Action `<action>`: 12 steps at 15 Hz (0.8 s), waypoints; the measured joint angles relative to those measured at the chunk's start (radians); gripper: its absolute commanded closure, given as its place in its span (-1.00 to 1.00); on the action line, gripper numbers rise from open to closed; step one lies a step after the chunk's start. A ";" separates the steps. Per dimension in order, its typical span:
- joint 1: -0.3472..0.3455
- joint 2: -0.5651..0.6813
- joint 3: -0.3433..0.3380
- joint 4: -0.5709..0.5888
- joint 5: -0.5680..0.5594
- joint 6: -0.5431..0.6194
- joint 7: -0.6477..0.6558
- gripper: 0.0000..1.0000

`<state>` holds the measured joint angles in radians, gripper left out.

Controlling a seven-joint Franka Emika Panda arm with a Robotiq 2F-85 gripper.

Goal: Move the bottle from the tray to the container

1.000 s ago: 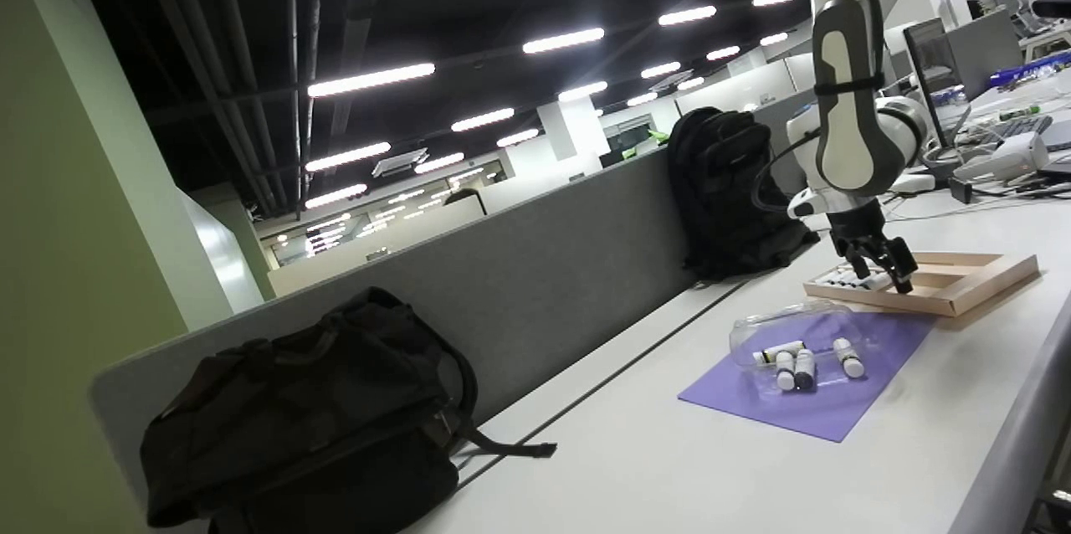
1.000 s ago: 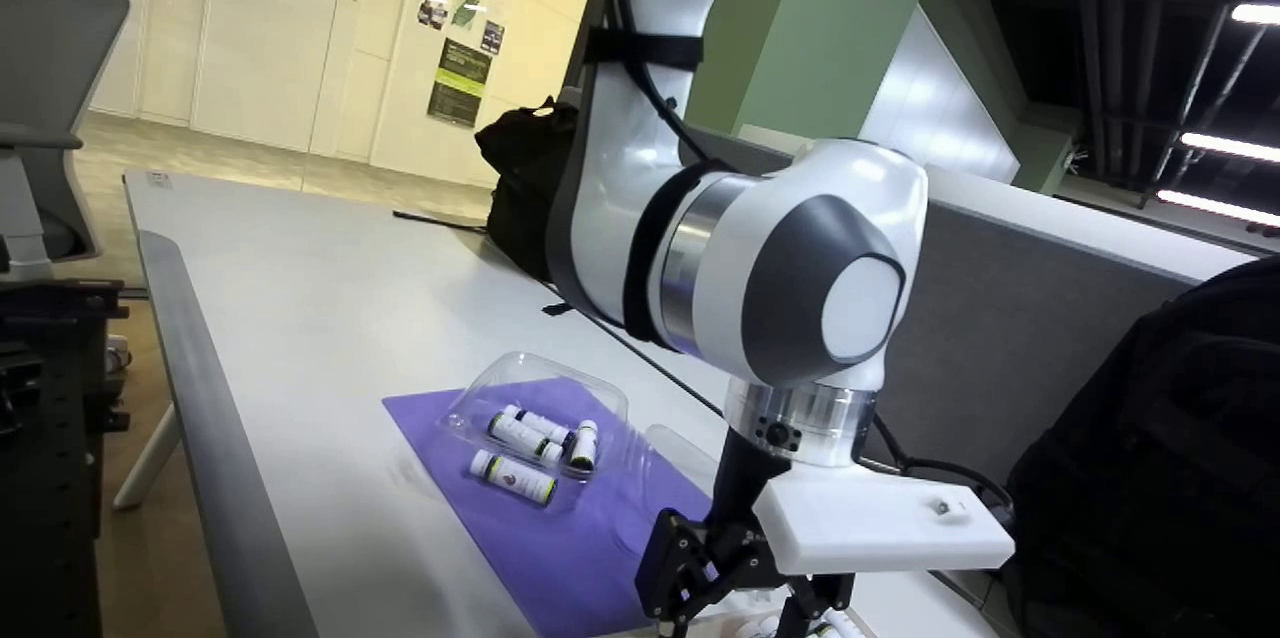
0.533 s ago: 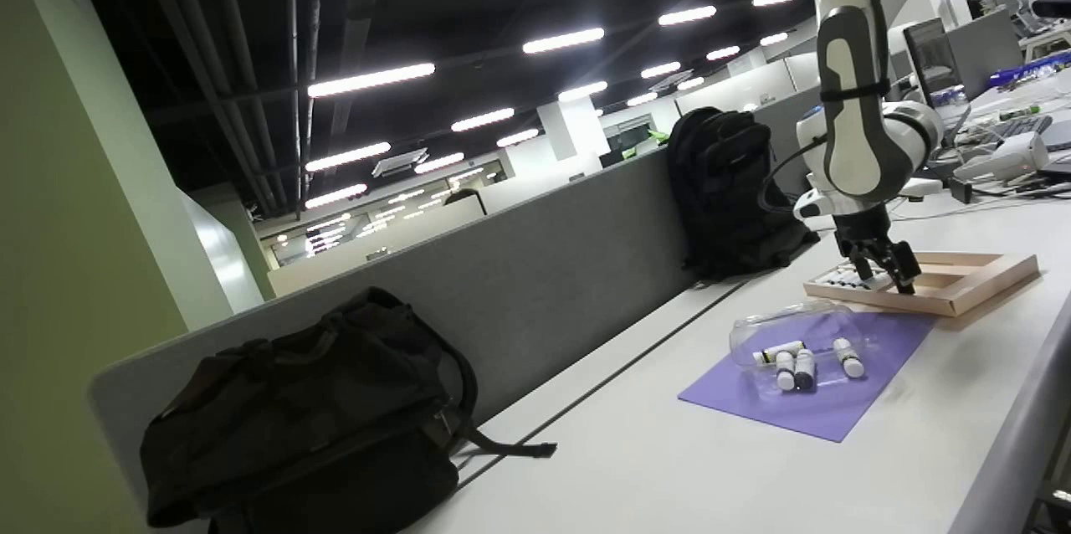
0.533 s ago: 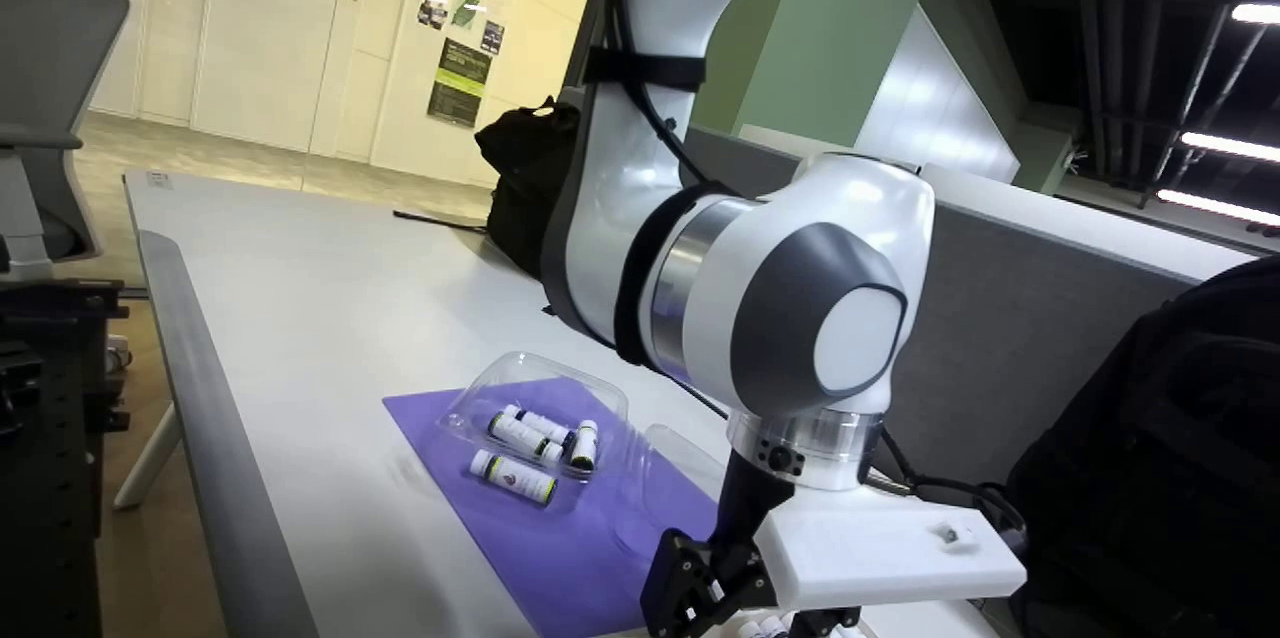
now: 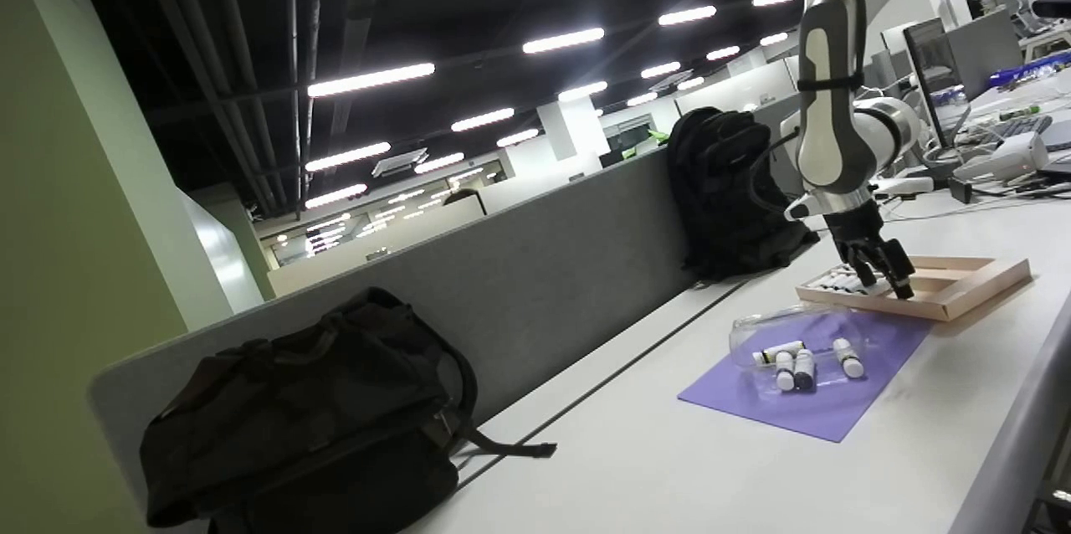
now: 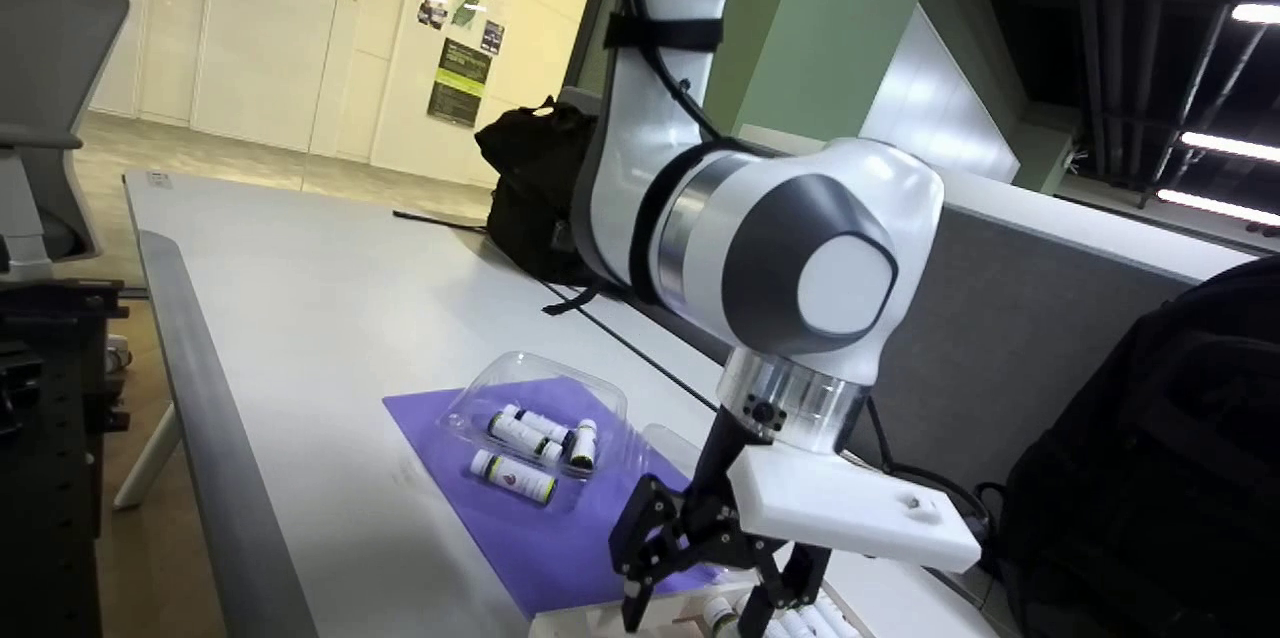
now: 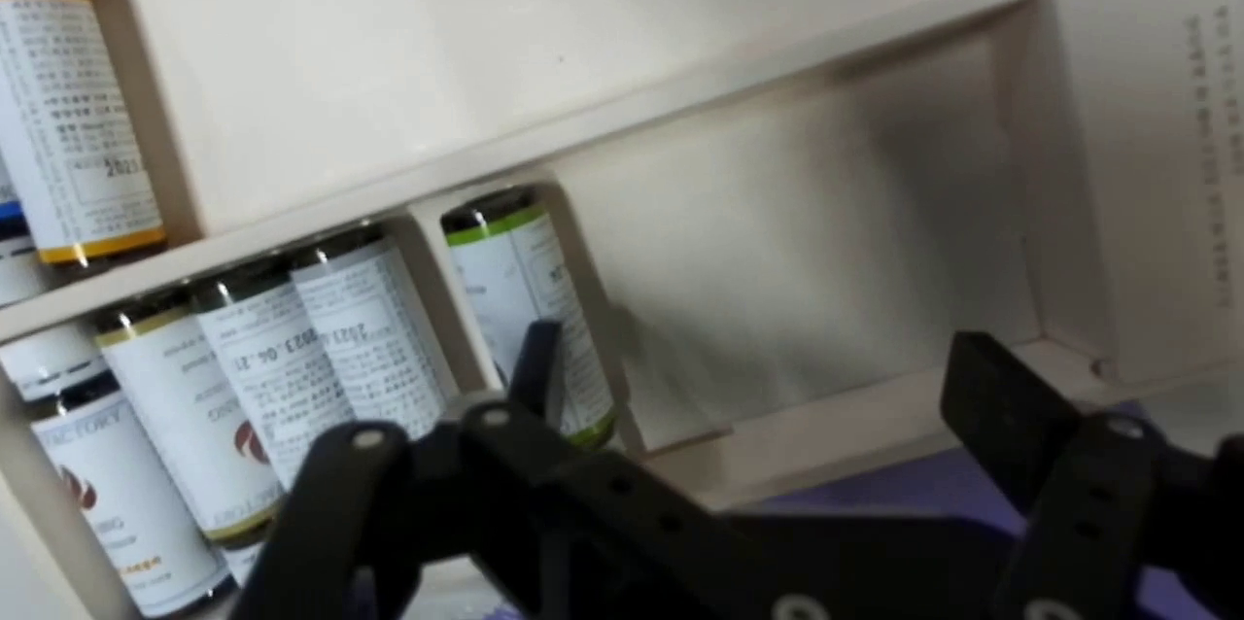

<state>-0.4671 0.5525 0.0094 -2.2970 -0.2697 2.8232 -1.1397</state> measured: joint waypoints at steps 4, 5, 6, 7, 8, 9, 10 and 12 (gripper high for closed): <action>0.001 -0.094 0.069 -0.011 0.132 -0.117 -0.078 -1.00; 0.005 -0.114 0.071 -0.012 0.152 -0.126 -0.094 -1.00; 0.012 -0.130 0.066 -0.012 0.157 -0.127 -0.104 -1.00; 0.023 -0.143 0.054 -0.012 0.156 -0.125 -0.109 -1.00; 0.037 -0.148 0.034 -0.012 0.152 -0.124 -0.114 -1.00; 0.052 -0.148 0.012 -0.012 0.148 -0.123 -0.118 -1.00; 0.063 -0.145 -0.010 -0.012 0.139 -0.117 -0.121 -1.00; 0.081 -0.123 -0.056 -0.011 0.100 -0.075 -0.127 -1.00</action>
<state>-0.3863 0.4299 -0.0468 -2.3081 -0.1701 2.7486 -1.2672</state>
